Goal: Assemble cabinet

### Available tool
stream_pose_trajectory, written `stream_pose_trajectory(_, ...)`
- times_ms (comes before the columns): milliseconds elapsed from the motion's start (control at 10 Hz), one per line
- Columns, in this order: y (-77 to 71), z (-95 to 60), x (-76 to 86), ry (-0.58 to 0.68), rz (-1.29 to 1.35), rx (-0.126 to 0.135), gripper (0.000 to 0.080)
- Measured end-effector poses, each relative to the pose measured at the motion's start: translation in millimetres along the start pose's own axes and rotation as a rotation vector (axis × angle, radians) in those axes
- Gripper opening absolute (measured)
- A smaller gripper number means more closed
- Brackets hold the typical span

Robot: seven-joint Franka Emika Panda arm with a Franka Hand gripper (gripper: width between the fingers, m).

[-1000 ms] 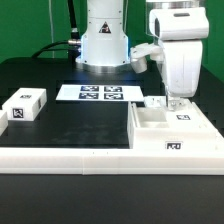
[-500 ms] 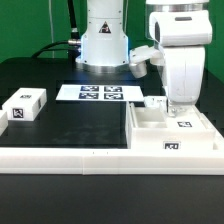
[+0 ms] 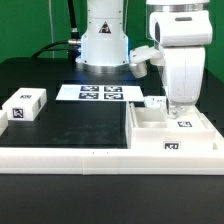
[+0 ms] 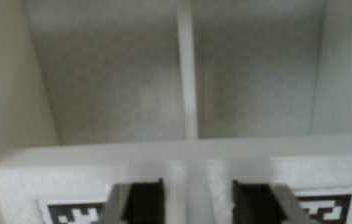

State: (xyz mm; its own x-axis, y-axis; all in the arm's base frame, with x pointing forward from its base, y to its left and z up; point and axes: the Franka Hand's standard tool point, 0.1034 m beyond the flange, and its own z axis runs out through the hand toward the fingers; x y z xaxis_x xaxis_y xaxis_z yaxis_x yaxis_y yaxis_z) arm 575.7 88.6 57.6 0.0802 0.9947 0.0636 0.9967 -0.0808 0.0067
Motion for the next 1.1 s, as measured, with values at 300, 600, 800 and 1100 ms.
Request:
stream_pose_trajectory(300,0.1,0.0,-0.3,0.000,0.000,0.000,0.0616)
stream_pose_trajectory(600,0.1,-0.9,-0.3,-0.001,0.001,-0.001,0.0788)
stream_pose_trajectory(800,-8.1,-15.1,-0.6,-0.011,0.005,-0.006,0.0796)
stream_pose_trajectory(1100,-31.2,-38.5,0.7,-0.029,0.014,-0.012,0.0797)
